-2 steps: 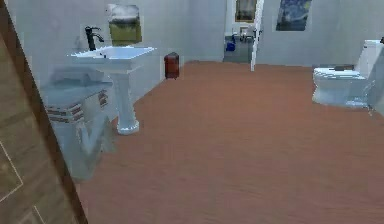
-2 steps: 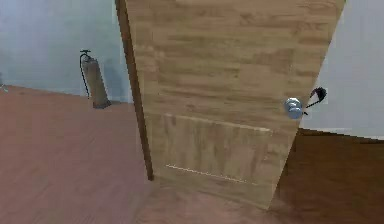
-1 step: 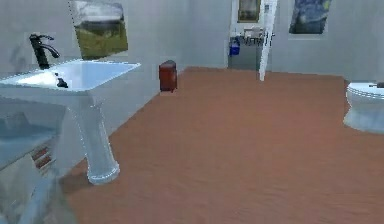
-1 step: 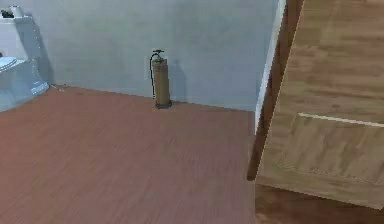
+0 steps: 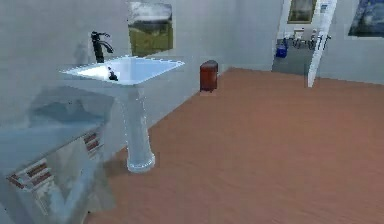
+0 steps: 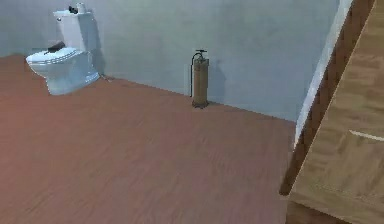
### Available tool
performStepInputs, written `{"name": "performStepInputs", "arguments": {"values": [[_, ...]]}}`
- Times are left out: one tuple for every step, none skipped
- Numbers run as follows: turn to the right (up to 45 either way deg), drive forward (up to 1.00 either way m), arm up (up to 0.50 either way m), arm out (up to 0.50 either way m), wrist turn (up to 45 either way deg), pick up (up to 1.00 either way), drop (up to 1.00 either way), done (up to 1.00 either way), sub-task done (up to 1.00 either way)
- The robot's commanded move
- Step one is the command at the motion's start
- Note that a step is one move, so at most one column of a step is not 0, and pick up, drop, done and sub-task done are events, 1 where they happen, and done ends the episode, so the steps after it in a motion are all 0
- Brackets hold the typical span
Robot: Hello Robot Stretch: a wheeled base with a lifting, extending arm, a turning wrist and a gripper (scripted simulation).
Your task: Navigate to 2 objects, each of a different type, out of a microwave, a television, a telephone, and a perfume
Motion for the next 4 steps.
{"name": "performStepInputs", "arguments": {"values": [[0.0,0.85,0.00,0.00,0.0,0.00,0.00,0.00,0.00],[-36.0,0.00,0.00,0.00,0.0,0.00,0.00,0.00,0.00],[0.0,0.00,0.00,0.00,0.0,0.00,0.00,0.00,1.00],[45.0,0.00,0.00,0.00,0.0,0.00,0.00,0.00,0.00]]}}
